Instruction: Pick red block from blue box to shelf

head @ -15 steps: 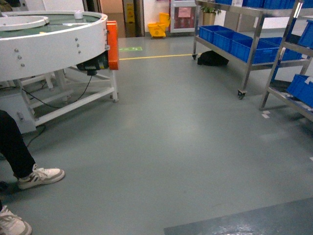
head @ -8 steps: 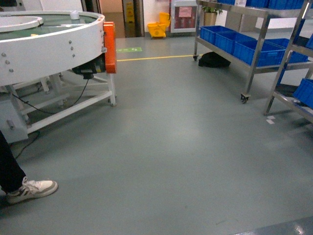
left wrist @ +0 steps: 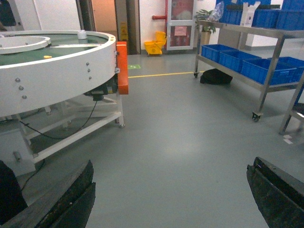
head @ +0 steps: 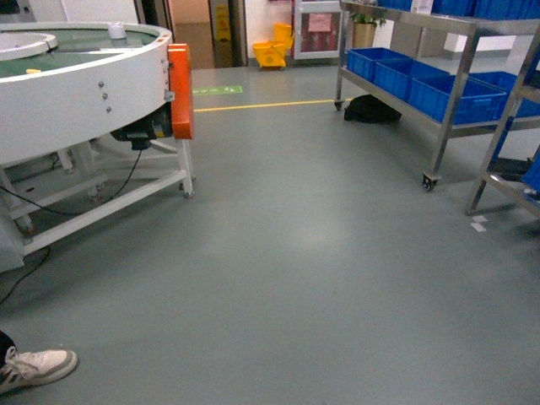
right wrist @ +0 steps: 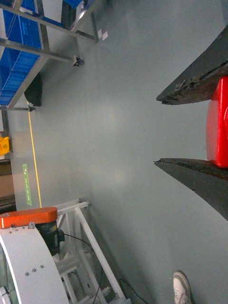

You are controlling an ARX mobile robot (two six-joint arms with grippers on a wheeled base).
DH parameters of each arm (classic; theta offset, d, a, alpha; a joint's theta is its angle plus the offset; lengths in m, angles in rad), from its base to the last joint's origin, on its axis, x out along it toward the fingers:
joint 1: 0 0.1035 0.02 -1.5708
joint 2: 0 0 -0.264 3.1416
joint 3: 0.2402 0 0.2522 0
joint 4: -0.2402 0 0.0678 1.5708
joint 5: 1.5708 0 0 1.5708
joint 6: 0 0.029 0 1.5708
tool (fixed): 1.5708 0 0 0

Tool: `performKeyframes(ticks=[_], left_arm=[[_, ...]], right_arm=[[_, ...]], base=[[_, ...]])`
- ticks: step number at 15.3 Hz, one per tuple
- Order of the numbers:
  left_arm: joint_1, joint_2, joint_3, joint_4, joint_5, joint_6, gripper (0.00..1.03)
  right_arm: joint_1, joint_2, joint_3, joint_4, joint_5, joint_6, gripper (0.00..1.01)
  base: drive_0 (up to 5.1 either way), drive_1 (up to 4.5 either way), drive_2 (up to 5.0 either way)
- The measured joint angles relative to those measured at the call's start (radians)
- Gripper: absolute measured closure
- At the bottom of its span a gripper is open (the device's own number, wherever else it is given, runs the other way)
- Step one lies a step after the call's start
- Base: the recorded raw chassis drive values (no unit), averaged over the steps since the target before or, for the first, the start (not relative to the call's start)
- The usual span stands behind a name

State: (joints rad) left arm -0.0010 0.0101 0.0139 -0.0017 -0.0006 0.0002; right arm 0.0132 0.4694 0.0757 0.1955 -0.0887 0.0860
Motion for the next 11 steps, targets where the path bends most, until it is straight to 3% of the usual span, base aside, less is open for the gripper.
performKeyframes(ticks=[11], left_arm=[[0.0, 0.0, 0.0, -0.001, 0.0, 0.0, 0.05]], right_arm=[[0.0, 0.0, 0.0, 0.002, 0.0, 0.0, 0.73]], base=[[0.1, 4.32, -4.2]])
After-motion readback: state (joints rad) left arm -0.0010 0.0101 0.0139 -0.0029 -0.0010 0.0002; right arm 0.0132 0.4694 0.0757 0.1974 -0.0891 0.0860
